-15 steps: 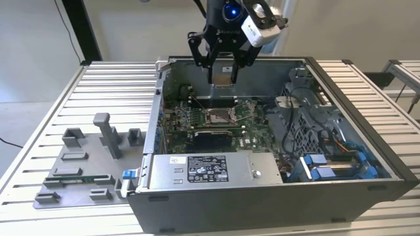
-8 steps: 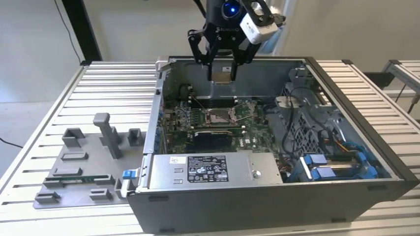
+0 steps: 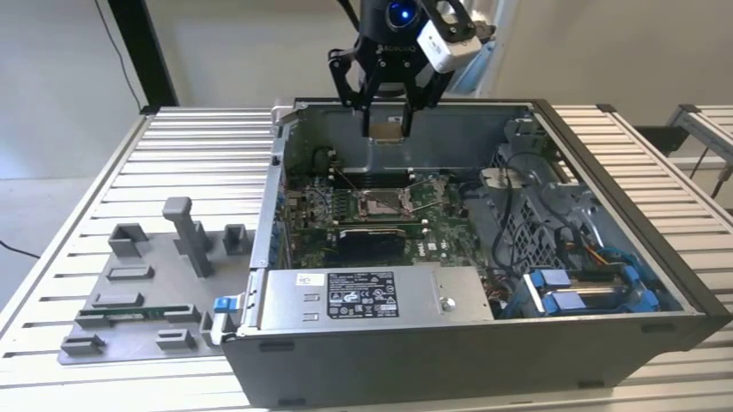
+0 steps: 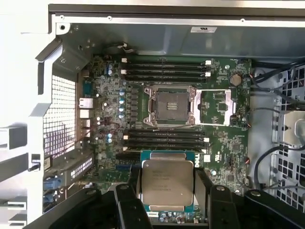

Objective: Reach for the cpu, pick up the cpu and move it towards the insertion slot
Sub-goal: 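Pick up the cpu and move it towards the insertion slot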

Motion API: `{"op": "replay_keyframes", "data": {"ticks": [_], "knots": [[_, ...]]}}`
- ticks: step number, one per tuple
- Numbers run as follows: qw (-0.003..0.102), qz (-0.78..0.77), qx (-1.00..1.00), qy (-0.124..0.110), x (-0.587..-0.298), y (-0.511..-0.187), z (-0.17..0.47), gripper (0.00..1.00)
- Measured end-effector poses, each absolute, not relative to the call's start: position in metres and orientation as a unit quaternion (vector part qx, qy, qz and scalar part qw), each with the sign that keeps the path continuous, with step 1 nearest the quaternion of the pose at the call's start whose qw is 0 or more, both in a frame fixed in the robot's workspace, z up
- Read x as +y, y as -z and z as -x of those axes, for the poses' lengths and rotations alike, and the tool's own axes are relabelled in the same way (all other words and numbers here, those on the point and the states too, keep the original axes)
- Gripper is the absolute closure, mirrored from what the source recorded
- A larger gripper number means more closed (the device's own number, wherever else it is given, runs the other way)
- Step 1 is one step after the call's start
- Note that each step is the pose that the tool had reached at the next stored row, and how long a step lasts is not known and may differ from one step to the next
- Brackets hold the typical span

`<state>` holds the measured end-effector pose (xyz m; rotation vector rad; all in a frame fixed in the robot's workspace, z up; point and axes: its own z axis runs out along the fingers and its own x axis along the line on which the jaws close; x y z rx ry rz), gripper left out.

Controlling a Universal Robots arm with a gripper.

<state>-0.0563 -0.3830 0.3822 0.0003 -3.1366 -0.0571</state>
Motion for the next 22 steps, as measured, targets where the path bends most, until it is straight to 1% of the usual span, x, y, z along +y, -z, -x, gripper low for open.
{"op": "replay_keyframes", "data": {"ticks": [22], "knots": [[0.002,0.009,-1.000,0.018,-0.360,-0.380,0.054,1.00]]}}
